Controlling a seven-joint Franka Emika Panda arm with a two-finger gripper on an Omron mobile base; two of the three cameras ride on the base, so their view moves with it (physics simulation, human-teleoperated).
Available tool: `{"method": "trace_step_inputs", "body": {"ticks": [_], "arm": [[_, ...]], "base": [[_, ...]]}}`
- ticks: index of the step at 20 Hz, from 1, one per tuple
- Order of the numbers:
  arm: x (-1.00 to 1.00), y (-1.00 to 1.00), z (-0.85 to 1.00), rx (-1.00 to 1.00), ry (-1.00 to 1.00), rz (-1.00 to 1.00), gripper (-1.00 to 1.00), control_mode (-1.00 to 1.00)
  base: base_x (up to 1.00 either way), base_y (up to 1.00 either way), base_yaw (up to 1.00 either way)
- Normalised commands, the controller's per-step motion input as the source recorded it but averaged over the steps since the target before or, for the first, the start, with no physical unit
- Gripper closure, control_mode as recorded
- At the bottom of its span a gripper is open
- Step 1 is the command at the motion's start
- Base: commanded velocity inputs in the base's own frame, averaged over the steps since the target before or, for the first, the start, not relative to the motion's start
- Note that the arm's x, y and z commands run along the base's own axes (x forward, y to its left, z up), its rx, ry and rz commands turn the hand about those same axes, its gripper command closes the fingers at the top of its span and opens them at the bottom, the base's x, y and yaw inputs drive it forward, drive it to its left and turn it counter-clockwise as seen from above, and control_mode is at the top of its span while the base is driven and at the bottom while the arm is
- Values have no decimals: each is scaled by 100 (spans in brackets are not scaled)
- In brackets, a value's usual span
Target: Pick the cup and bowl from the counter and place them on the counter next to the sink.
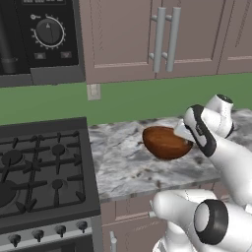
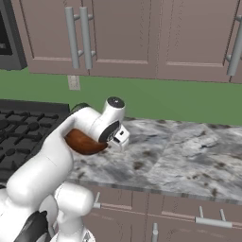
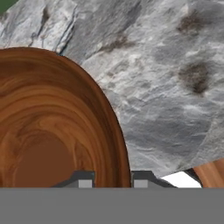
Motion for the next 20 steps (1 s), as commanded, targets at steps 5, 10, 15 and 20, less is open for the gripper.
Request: {"method": "trace_step_inputs", "body": {"ticks": [5,10,15,20], "arm": [[-54,0,0,0,-5,0,100,-100],[-42,0,1,0,-7,0,100,-100],[-2,0,0,0,-1,0,100,-100],[0,0,0,0,0,0,100,-100]], "base": [[0,0,0],[0,0,0],[0,0,0],[0,0,0]]}}
